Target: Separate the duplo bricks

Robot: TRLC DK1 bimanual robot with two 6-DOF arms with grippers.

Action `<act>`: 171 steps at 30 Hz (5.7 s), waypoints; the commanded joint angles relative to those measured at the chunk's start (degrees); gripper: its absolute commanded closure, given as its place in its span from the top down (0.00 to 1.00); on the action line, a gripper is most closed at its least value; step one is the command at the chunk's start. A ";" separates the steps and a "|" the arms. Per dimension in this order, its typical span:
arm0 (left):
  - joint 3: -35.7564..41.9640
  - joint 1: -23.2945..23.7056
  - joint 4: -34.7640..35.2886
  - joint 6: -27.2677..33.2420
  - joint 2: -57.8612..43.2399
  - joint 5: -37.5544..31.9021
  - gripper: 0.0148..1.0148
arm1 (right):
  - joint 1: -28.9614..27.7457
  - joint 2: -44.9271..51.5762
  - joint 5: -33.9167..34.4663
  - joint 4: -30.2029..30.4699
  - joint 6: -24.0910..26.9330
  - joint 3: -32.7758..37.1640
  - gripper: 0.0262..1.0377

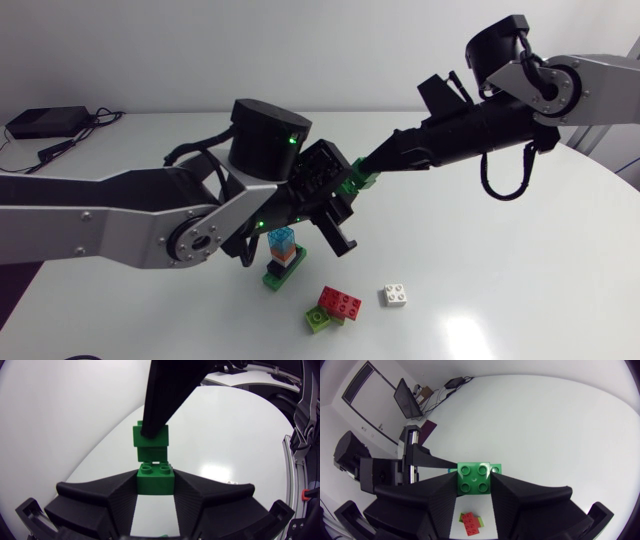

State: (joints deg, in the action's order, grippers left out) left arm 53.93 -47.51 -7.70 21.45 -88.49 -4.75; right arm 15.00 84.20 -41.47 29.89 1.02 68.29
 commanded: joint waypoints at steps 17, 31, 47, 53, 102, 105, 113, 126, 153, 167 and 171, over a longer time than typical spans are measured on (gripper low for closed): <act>-5.86 33.53 -0.82 -1.33 1.83 16.97 0.34 | -2.08 -5.54 4.91 -3.79 1.44 -5.89 0.21; -13.85 36.78 -17.17 -1.59 -16.63 23.39 0.37 | -1.91 -4.49 4.91 -5.37 1.62 -6.94 0.21; -17.55 37.66 -19.19 2.28 -20.94 24.62 0.40 | -1.03 1.05 5.44 -8.27 2.68 -4.92 0.21; -18.78 37.66 -19.37 2.63 -20.50 24.71 0.40 | -0.68 1.05 5.61 -8.09 2.68 -4.66 0.21; -8.14 5.85 -5.92 5.18 9.74 3.08 0.91 | 4.68 3.16 0.16 -5.54 -1.37 0.70 0.21; -6.82 4.26 -5.92 5.00 8.68 2.03 0.91 | 4.59 3.34 -0.63 -6.69 -2.07 0.17 0.21; -5.50 3.03 -6.62 3.77 6.13 2.03 0.89 | 2.49 2.81 -7.57 -8.44 -4.88 -0.53 0.21; -3.66 2.86 -8.12 3.68 4.73 1.68 0.85 | 0.90 4.57 -11.96 -8.44 -5.94 -1.32 0.21; -3.39 2.68 -8.73 2.81 2.79 1.06 0.57 | 1.08 3.95 -11.79 -9.15 -6.03 -2.11 0.21; -3.04 1.98 -9.26 1.84 2.09 0.36 0.54 | 1.52 3.77 -11.35 -9.76 -6.11 -2.73 0.21; -3.22 1.98 -9.43 1.49 1.92 0.27 0.49 | 1.52 3.77 -11.26 -9.94 -6.11 -2.81 0.21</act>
State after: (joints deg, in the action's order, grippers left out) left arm 48.90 -45.15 -16.51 24.34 -85.21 -3.90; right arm 16.16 87.70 -52.53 20.58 -3.68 67.48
